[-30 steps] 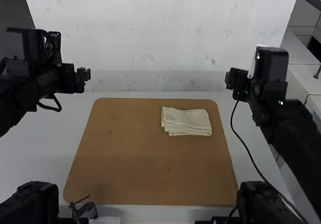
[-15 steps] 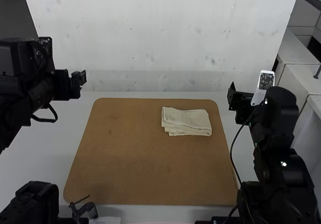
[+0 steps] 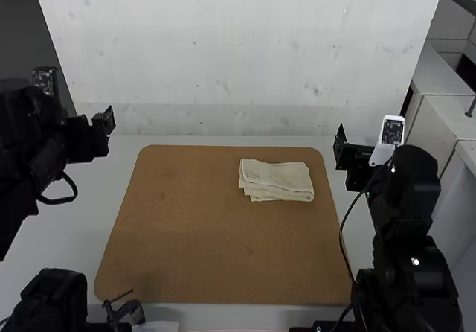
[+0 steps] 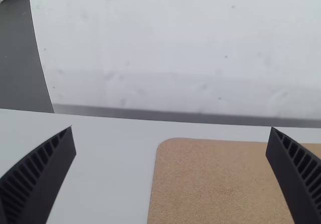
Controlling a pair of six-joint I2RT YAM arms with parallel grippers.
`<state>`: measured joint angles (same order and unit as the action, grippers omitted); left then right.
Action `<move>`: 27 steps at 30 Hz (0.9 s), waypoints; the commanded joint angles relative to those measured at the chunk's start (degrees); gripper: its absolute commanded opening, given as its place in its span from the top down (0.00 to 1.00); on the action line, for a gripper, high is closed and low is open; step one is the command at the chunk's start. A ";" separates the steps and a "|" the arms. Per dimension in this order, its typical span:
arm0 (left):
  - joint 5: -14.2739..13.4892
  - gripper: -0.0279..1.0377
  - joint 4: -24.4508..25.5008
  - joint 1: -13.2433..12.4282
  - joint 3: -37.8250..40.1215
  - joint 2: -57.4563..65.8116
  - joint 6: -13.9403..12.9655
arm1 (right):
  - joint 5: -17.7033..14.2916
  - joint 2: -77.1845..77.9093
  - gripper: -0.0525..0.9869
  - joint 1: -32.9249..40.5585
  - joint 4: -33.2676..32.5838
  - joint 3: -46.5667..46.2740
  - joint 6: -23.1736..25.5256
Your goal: Fold the towel.
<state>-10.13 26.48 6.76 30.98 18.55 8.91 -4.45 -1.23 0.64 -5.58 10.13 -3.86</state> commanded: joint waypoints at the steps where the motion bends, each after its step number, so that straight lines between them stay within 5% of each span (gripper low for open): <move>1: -0.86 0.07 1.65 -0.35 1.71 -5.19 0.59 | 0.14 1.59 0.02 0.50 0.75 -0.55 0.25; 15: -0.15 0.07 6.92 -7.56 3.12 -12.48 3.13 | 0.23 1.59 0.02 0.59 2.68 -2.13 0.69; 20: 0.55 0.07 -0.99 -6.68 -4.09 -16.79 -1.26 | 0.14 1.50 0.02 0.59 2.86 -2.48 0.78; 24: 2.84 0.07 0.77 -6.76 -5.76 -16.88 -3.90 | 0.32 1.41 0.02 0.50 1.54 -2.04 0.96; 27: 2.92 0.07 -6.53 -6.76 -11.65 -17.05 -7.76 | -0.39 1.50 0.02 0.50 4.27 -4.33 0.96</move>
<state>-8.71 25.50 -0.32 23.97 2.26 6.46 -4.47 -0.45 0.62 -3.27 7.66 -3.62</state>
